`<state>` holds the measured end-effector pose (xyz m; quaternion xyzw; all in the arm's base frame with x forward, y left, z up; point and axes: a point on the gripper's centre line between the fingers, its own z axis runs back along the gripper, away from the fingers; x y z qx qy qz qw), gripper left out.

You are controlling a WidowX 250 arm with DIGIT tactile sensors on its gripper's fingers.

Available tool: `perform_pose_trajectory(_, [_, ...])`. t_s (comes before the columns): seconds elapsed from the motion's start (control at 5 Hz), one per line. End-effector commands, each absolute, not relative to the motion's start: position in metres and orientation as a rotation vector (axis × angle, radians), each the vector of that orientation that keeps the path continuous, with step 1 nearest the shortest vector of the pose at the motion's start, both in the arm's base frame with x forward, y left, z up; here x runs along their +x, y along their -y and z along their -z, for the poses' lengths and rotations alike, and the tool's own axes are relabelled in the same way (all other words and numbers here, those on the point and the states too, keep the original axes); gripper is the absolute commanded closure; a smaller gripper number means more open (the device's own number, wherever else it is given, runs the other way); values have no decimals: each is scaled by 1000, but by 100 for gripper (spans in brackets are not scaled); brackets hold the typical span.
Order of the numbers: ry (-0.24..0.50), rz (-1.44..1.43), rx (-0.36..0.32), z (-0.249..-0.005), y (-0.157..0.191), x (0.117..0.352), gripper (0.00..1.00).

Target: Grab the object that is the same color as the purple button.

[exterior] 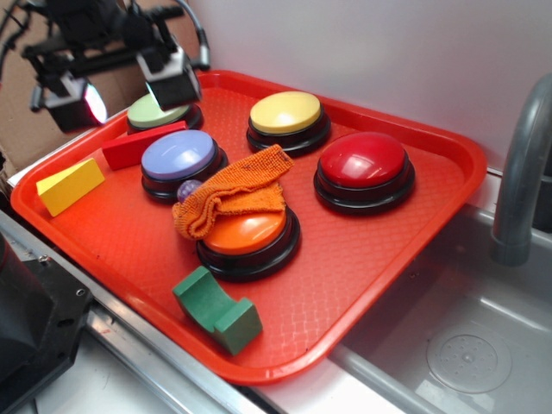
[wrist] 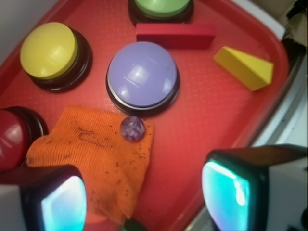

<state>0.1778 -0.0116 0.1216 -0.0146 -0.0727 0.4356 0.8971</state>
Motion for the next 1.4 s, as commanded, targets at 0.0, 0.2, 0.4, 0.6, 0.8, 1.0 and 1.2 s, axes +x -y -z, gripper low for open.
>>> perform_pose_trajectory(0.0, [166,-1027,-13,-85,4,198,0])
perform_pose_trajectory(0.2, [145,-1063,1,-68,1,200,0])
perform_pose_trajectory(0.4, [146,-1086,18,-53,-2,200,0])
perform_pose_trajectory(0.6, [153,-1104,24,-42,-2,201,0])
perform_pose_trajectory(0.8, [138,-1089,-3,-33,-3,202,0])
perform_pose_trajectory(1.0, [132,-1095,-11,-28,-6,204,0])
perform_pose_trajectory(1.2, [162,-1145,-32,-26,-10,204,100])
